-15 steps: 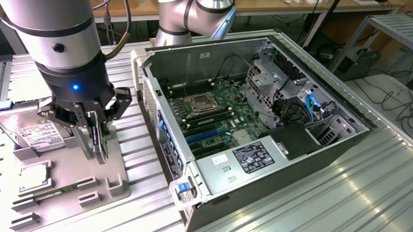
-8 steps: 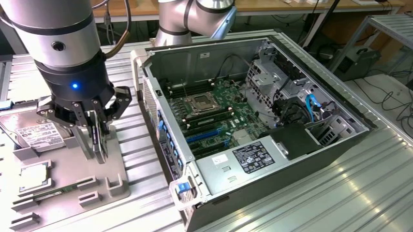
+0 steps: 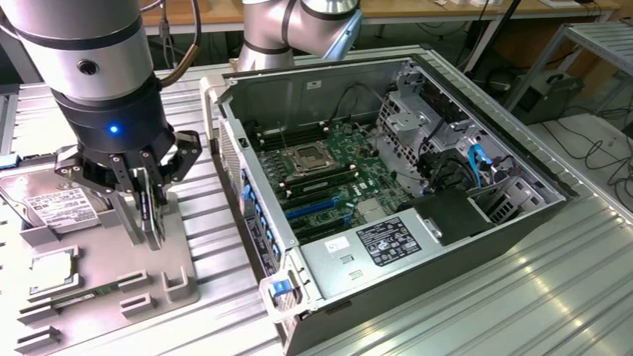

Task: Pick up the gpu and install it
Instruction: 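Pick up the gpu and move the gpu toward the slot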

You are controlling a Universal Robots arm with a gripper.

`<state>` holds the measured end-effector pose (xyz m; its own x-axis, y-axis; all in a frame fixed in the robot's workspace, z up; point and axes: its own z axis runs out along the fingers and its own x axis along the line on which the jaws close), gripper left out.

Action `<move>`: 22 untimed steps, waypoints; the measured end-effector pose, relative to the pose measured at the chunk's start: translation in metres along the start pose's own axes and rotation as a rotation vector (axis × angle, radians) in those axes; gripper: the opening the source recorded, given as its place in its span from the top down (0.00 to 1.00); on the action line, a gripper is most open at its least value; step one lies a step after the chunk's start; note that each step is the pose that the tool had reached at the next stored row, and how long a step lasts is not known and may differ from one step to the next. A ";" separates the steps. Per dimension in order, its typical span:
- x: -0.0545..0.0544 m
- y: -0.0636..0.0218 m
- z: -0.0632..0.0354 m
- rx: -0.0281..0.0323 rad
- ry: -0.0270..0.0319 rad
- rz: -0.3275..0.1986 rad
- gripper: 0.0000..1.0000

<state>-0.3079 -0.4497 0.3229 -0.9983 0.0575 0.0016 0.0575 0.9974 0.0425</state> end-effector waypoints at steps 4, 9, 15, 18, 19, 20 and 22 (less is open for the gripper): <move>0.000 0.0001 -0.0010 0.0001 0.0000 0.000 0.72; 0.000 0.0002 -0.0043 0.0000 0.0000 0.000 0.72; 0.000 0.0005 -0.0112 0.0001 0.0001 0.000 0.72; 0.000 0.0006 -0.0152 0.0001 0.0000 0.000 0.72; 0.000 0.0007 -0.0166 0.0001 0.0000 0.000 0.72; 0.000 0.0008 -0.0179 0.0001 0.0001 0.000 0.72; 0.000 0.0009 -0.0205 0.0001 0.0000 0.000 0.72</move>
<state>-0.3078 -0.4497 0.3434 -0.9983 0.0575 0.0016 0.0575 0.9974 0.0424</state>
